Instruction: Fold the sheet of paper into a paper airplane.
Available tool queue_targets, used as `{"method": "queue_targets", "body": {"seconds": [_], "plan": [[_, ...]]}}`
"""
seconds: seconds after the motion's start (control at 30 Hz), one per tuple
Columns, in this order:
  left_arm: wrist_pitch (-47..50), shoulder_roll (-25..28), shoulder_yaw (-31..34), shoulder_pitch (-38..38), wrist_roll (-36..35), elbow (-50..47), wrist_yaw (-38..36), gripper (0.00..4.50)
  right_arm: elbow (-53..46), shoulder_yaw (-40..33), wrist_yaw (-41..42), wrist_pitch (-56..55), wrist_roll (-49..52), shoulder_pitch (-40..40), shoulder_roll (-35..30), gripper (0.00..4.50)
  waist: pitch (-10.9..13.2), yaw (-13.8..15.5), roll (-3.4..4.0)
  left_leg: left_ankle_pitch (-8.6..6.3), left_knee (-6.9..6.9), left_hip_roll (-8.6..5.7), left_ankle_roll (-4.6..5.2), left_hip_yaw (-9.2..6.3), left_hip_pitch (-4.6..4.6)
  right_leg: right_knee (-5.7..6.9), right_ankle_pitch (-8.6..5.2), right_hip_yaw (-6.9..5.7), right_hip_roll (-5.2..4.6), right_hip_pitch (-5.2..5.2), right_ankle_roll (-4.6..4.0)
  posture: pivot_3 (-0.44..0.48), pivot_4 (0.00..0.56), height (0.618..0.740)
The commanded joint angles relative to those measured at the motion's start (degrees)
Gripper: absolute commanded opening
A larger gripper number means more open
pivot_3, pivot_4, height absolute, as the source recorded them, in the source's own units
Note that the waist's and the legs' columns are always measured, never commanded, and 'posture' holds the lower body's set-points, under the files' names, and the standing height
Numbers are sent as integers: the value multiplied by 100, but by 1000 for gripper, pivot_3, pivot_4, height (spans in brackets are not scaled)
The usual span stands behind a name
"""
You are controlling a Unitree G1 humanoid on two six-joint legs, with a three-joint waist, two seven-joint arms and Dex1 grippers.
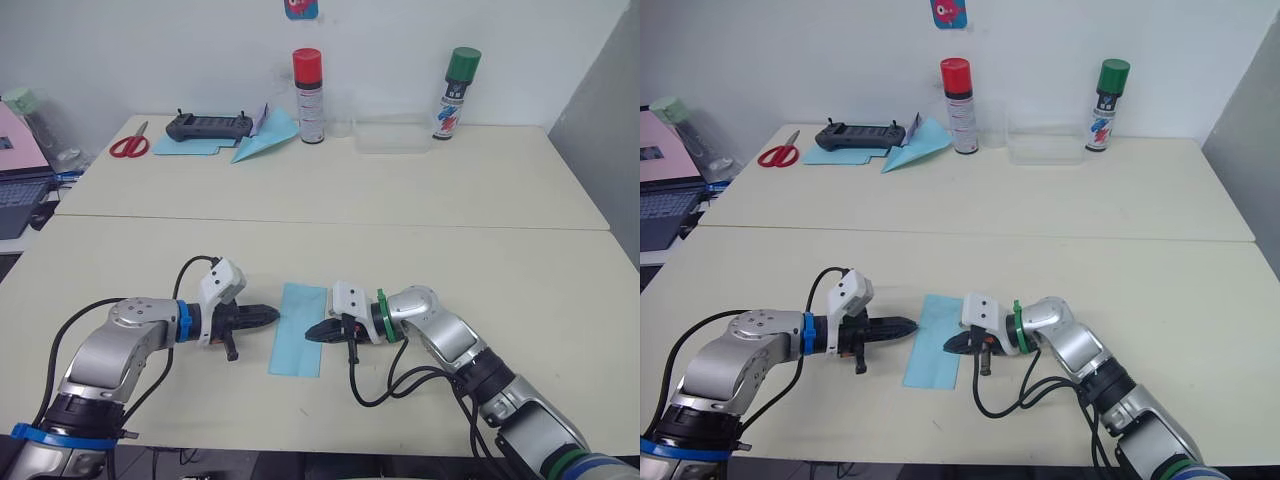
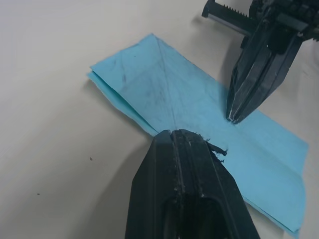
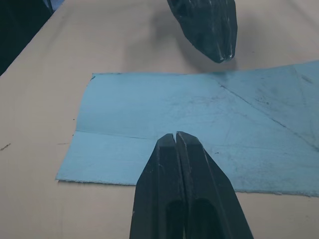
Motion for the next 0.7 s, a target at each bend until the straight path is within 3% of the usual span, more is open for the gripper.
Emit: {"method": "queue_targets", "body": {"seconds": [0.03,0.37,0.7], "plan": [[-208,97,-72,40,159,68,-43,0,253,-88,-40,262,-193,6,-244,47,0,9,0,0,0,0,0,0,-1,0,0,0,0,-1,0,0,150,740],[-400,17,-286,-145,345,342,-136,0,184,-58,-25,321,-215,32,-312,47,0,53,1,0,0,-5,0,1,-3,-4,-1,0,-5,1,1,0,150,740],[32,-143,-246,-519,14,97,-260,0,191,-93,-67,334,-201,117,-281,47,1,83,0,0,1,-6,0,0,-4,-5,0,-2,-5,2,2,0,150,740]]}}
